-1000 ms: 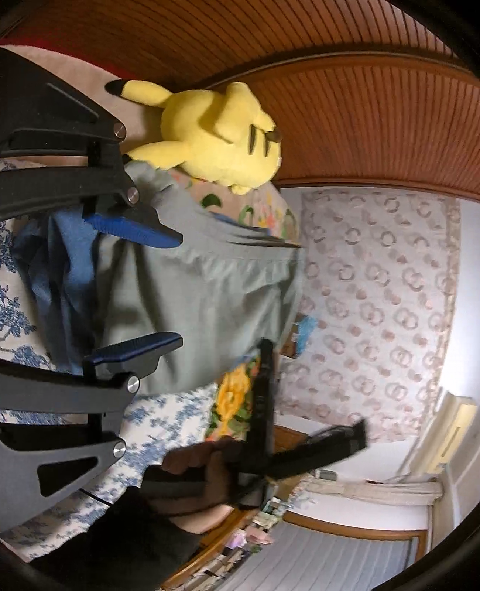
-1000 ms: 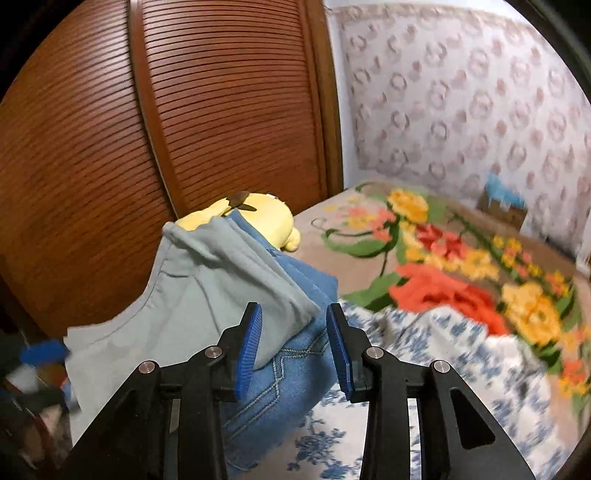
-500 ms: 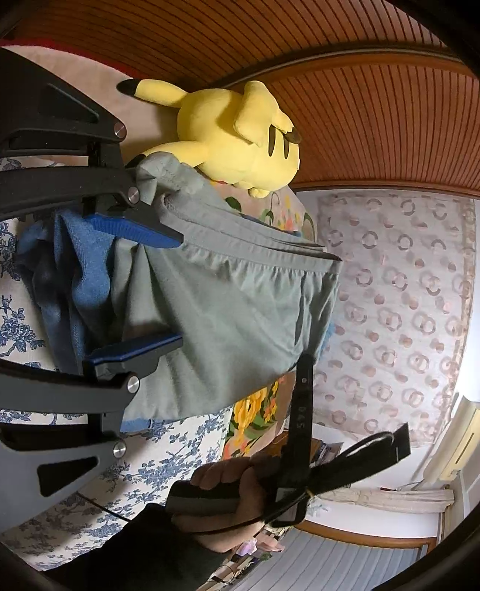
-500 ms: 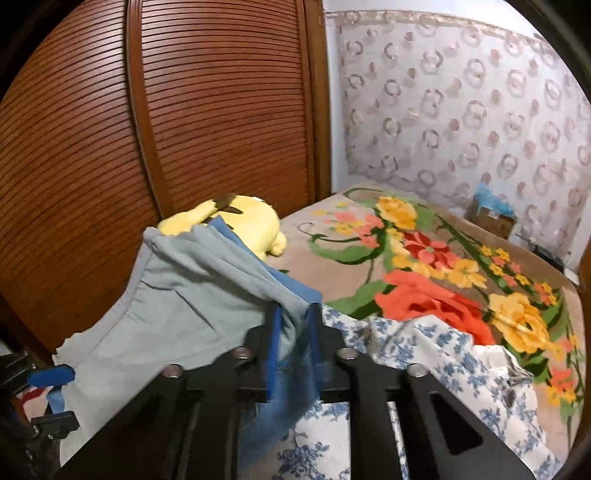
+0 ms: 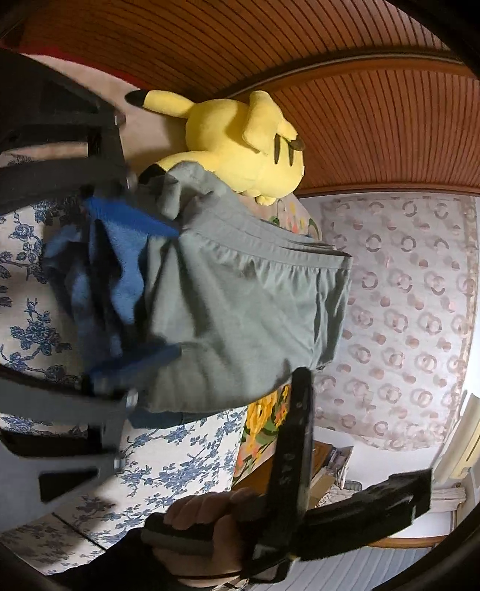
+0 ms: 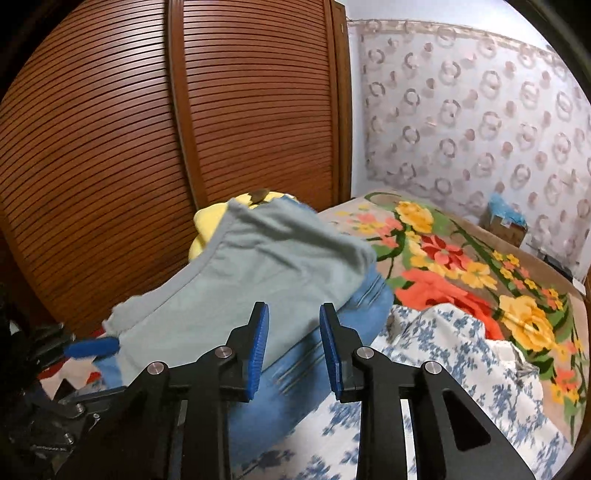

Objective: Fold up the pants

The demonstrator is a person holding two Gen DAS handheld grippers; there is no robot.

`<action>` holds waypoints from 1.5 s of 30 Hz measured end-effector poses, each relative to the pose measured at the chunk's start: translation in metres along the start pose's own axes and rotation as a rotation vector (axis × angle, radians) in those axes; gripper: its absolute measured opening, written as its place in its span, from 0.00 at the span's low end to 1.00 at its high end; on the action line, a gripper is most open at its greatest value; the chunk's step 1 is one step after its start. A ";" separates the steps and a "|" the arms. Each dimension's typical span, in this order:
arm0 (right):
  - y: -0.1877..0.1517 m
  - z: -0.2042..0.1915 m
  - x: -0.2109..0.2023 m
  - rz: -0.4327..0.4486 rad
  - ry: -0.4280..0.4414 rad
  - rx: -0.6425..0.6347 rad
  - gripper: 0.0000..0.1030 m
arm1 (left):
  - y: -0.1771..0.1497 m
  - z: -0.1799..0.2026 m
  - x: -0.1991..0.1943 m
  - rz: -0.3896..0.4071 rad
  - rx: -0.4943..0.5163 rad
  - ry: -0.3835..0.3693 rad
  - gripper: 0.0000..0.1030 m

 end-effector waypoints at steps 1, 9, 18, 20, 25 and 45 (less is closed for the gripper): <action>-0.003 0.000 -0.005 -0.001 0.002 0.002 0.29 | 0.000 0.000 -0.003 0.005 0.010 0.005 0.76; -0.020 -0.006 -0.036 0.008 0.005 0.011 0.29 | -0.003 -0.005 -0.023 0.012 0.009 0.028 0.91; -0.039 -0.016 -0.067 0.015 -0.023 0.042 0.43 | -0.011 0.005 -0.041 0.012 0.043 0.029 0.91; -0.044 -0.017 -0.076 0.015 -0.032 0.053 0.43 | -0.012 0.012 -0.046 0.016 0.056 0.022 0.91; -0.055 -0.019 -0.101 0.020 -0.061 0.076 0.46 | -0.010 0.027 -0.056 0.033 0.077 0.001 0.91; -0.110 -0.021 -0.194 0.062 -0.195 0.163 0.71 | -0.012 0.078 -0.071 0.058 0.123 -0.076 0.91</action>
Point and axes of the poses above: each gripper's, at about its wrist camera, not at the fingertips, and x roughly the way its jaws point, z to its right, y to its top, the point moved 9 cm from there along x, roughly the way its jaws point, and after that the axes turned 14 degrees about -y, right-handed, at the moved point
